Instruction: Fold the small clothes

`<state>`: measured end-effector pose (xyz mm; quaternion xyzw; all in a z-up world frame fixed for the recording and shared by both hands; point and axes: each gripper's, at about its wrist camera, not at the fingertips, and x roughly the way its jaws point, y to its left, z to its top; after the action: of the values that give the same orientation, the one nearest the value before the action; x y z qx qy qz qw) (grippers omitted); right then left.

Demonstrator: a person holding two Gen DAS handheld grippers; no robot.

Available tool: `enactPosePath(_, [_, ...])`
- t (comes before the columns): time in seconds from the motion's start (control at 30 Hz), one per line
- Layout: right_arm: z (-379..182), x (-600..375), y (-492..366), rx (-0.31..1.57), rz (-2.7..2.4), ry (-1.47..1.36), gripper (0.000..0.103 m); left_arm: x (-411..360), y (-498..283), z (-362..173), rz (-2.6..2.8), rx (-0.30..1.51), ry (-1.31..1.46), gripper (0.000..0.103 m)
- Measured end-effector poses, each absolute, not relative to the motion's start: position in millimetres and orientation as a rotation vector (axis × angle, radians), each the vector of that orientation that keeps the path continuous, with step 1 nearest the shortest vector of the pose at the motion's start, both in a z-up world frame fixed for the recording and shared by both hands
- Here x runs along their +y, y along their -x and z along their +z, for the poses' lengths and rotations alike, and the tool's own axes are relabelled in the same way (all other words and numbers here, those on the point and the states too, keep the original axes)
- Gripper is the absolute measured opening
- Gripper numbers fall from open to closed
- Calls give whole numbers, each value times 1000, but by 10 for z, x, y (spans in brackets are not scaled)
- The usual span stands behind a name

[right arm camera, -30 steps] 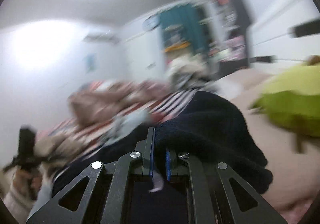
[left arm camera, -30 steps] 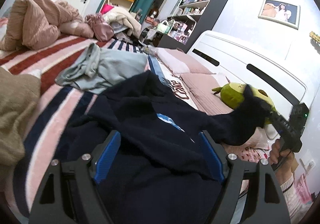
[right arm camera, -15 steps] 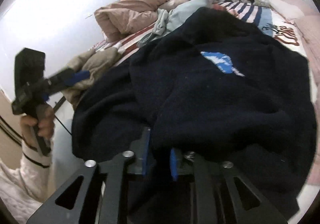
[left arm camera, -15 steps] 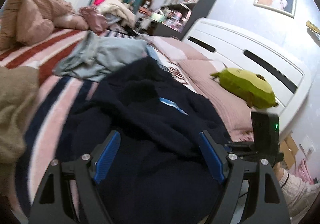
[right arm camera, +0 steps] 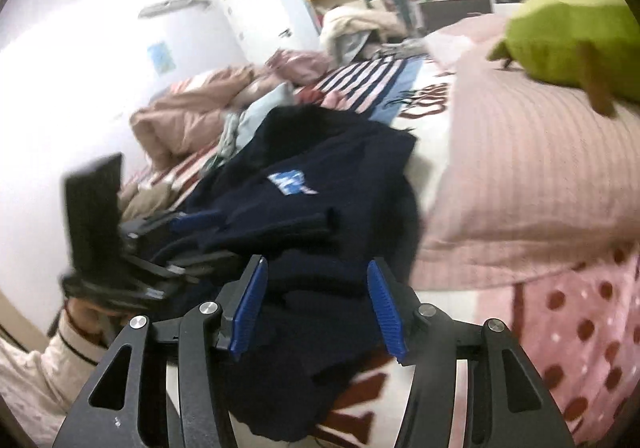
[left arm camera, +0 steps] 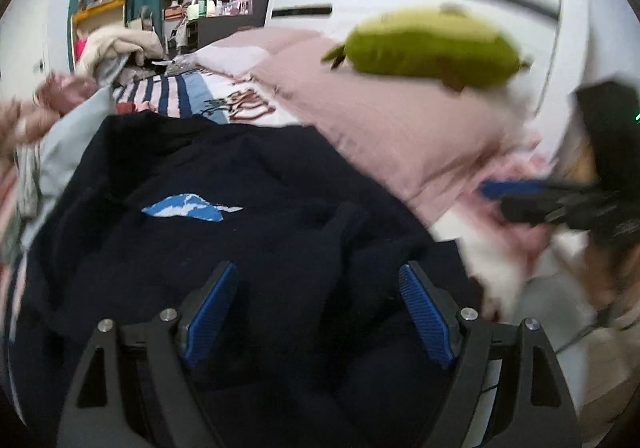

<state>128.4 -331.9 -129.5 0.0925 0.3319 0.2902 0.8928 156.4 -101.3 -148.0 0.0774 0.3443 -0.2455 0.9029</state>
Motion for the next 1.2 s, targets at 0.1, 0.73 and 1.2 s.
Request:
enactPosePath(0.1, [-1328,-3475,-1254,684,601,-233,48,-1163,-1700,-1625,-358,732,-248,75])
enactPosePath(0.73, [-1467,-3509,-1261,717,557,-223,48,486,-943,-1592,-92,672,235,23])
enactPosePath(1.2, [-1276,-3068,-1190,706,593,-150,48,945,-1221,-1849,-175,812,443,10])
